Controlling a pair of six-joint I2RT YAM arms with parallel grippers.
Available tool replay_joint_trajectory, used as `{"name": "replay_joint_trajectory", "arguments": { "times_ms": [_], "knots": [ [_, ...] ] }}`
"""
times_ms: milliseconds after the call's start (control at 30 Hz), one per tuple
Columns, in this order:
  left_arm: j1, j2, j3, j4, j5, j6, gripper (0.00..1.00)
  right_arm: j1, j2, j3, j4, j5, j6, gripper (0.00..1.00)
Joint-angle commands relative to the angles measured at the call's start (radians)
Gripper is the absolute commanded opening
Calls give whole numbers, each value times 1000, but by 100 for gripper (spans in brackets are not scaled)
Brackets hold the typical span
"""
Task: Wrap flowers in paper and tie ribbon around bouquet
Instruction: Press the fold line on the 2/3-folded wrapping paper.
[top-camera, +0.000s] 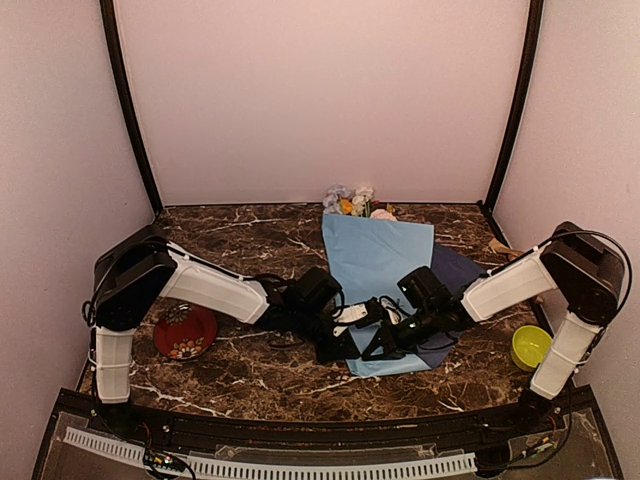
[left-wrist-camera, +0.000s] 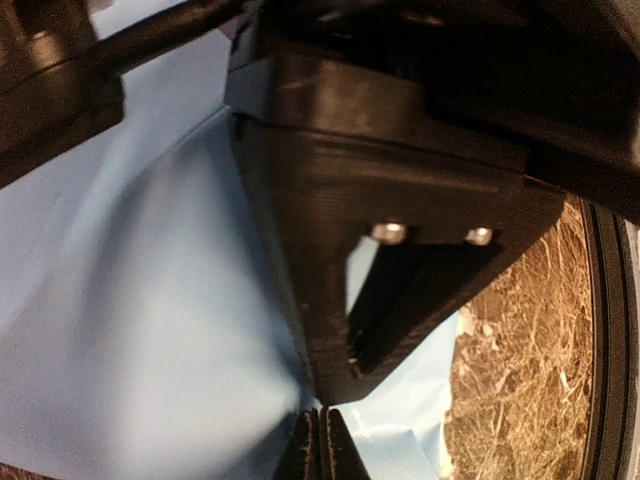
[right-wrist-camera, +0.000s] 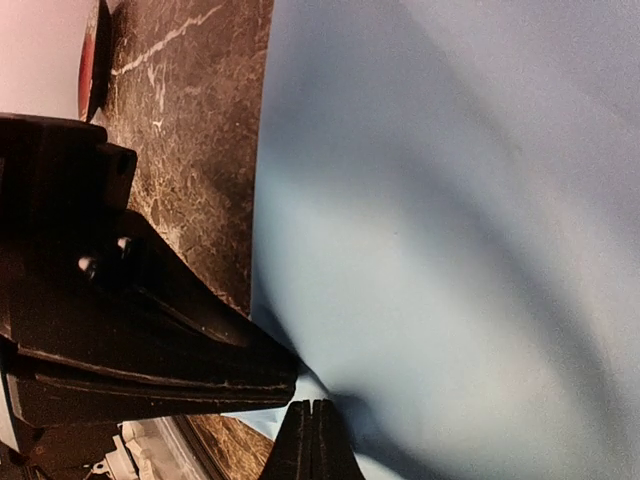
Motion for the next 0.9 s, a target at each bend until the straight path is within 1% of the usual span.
{"name": "replay_joint_trajectory", "arguments": {
  "times_ms": [0,167,300,433,533,700,800,867],
  "knots": [
    [91,31,-29,-7,-83,-59,0,22,37,-48,-114,46,0,0],
    [136,44,-22,28,-109,-99,0,25,43,-50,-107,41,3,0],
    [137,87,21,-6,-118,-108,0,25,48,-47,-109,40,2,0],
    [139,55,-20,70,-143,-136,0,27,44,-49,-105,43,7,0],
    [147,55,-8,95,-165,-163,0,30,46,-51,-107,39,6,0],
    [179,43,12,143,-105,-221,0,33,47,-46,-117,43,4,0],
    [184,34,17,174,-61,-230,0,34,48,-45,-111,43,6,0],
    [185,39,32,179,-66,-234,0,35,50,-45,-111,41,5,0]
  ]
}}
